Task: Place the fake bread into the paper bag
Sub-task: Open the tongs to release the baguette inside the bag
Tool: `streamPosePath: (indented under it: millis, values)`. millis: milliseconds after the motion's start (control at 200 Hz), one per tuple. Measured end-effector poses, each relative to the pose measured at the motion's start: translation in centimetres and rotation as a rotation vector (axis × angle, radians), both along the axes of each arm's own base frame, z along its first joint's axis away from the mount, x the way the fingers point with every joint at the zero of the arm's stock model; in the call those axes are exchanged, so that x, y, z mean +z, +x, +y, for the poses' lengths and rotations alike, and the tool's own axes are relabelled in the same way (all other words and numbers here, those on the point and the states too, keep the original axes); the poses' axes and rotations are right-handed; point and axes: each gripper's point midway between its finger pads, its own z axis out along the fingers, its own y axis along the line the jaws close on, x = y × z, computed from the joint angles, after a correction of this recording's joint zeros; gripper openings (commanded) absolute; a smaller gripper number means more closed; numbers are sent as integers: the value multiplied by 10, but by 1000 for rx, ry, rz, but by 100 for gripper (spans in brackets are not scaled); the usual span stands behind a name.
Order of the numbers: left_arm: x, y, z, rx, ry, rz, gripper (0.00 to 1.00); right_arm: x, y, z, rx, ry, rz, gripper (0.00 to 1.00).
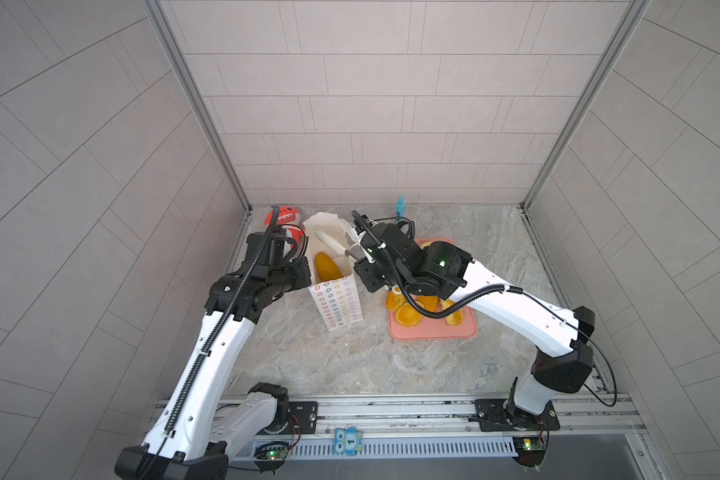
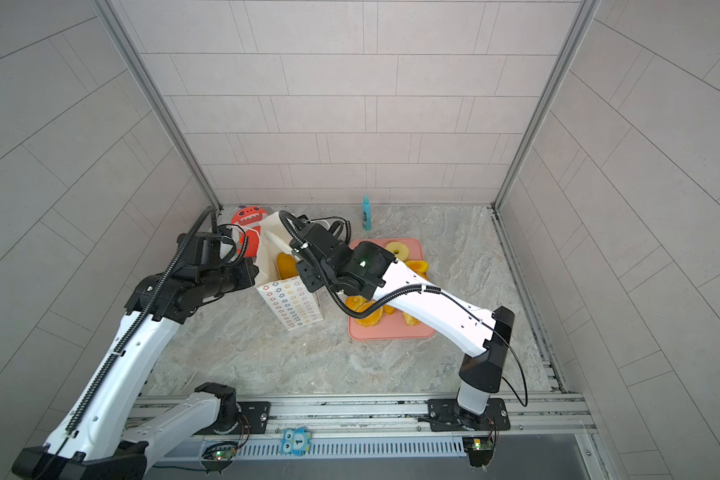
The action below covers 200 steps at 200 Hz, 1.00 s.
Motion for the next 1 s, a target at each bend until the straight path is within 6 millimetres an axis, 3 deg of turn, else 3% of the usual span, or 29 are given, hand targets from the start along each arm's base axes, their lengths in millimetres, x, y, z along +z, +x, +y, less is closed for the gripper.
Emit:
streamPosePath:
  millis: [85,345,410,706,1001]
  values:
    - [0,0,0,0,0,0,9,0,1,-1,-4,-2,-4,47]
    - [-2,0,1,11,-2,7,45,10,1,-8,-15,-1,-31,47]
    - [-1,0,1,11,-4,6,50,15,0,-11,-18,1,-42,47]
    - [-6,3,0,11,-1,21,52,31,-4,-32,-39,-12,-90,46]
    - [-3,15,-2,12,0,17,53,30,-2,-73,-98,-43,-100,46]
